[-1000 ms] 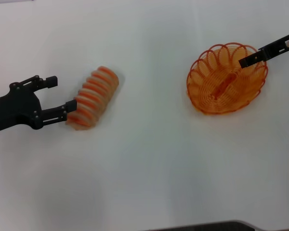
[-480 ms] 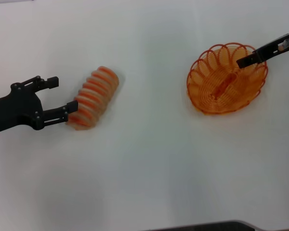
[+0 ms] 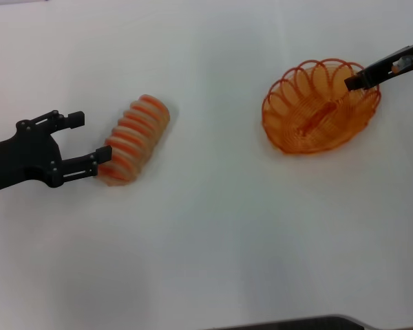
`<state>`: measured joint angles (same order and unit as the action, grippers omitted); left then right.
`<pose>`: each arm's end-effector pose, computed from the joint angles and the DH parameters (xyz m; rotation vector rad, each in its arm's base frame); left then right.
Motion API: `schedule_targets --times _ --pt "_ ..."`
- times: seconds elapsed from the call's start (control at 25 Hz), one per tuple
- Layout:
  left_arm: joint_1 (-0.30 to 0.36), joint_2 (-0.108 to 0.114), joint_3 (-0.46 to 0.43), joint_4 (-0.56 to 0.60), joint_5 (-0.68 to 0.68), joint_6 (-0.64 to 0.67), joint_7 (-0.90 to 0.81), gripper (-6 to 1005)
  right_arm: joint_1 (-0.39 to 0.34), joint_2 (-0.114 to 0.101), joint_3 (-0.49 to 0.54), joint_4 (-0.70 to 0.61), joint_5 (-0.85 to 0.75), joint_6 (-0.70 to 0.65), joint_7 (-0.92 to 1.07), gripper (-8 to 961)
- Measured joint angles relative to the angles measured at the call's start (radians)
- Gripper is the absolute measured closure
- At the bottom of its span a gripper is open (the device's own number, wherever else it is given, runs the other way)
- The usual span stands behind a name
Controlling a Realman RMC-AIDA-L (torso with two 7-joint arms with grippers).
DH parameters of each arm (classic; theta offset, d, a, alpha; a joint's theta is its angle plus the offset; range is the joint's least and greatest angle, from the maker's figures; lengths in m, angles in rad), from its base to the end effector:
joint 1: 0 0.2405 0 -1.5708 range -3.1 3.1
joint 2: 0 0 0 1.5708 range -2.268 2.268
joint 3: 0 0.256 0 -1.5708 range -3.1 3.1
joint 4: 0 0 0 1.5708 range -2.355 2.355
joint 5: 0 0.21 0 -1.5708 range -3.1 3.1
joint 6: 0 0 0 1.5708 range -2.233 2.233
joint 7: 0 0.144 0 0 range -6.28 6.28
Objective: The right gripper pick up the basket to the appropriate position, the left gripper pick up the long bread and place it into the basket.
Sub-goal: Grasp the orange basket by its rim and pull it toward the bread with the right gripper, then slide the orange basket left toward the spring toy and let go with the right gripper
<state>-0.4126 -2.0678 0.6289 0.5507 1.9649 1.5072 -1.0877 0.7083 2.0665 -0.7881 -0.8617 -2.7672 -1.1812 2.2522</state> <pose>-0.3106 0.2965 -0.0049 -2.6017 -0.5194 -0.6594 0.2894 0.4053 0.0361 -2.2629 1.1358 -0.2593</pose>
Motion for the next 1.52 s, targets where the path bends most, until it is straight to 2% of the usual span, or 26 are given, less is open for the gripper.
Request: schedule_targets --times 0.24,0.44,0.68,0.96,1.24,1.52 --pt "0.0 0.0 0.0 0.0 0.0 -0.002 0.0 158 0.004 0.003 0.004 -0.004 0.004 -0.007 0.0 732" --pt "-0.002 0.0 0.0 0.0 0.0 -0.003 0.0 157 0.01 0.006 0.011 -0.006 0.023 -0.024 0.002 763" --pt "-0.003 0.001 -0.004 0.0 0.0 -0.007 0.0 157 0.003 -0.003 0.012 -0.004 0.134 -0.063 0.02 802" --pt "-0.002 -0.001 -0.009 0.008 -0.006 -0.01 0.003 157 0.005 0.008 0.012 0.002 0.151 -0.07 0.106 831" --pt "0.001 -0.003 -0.014 0.024 -0.01 -0.013 0.003 158 0.004 0.017 0.01 0.005 0.231 -0.048 0.172 852" --pt "0.003 -0.008 -0.022 0.036 -0.03 -0.02 0.005 159 0.012 0.018 0.009 0.103 0.319 0.024 0.186 857"
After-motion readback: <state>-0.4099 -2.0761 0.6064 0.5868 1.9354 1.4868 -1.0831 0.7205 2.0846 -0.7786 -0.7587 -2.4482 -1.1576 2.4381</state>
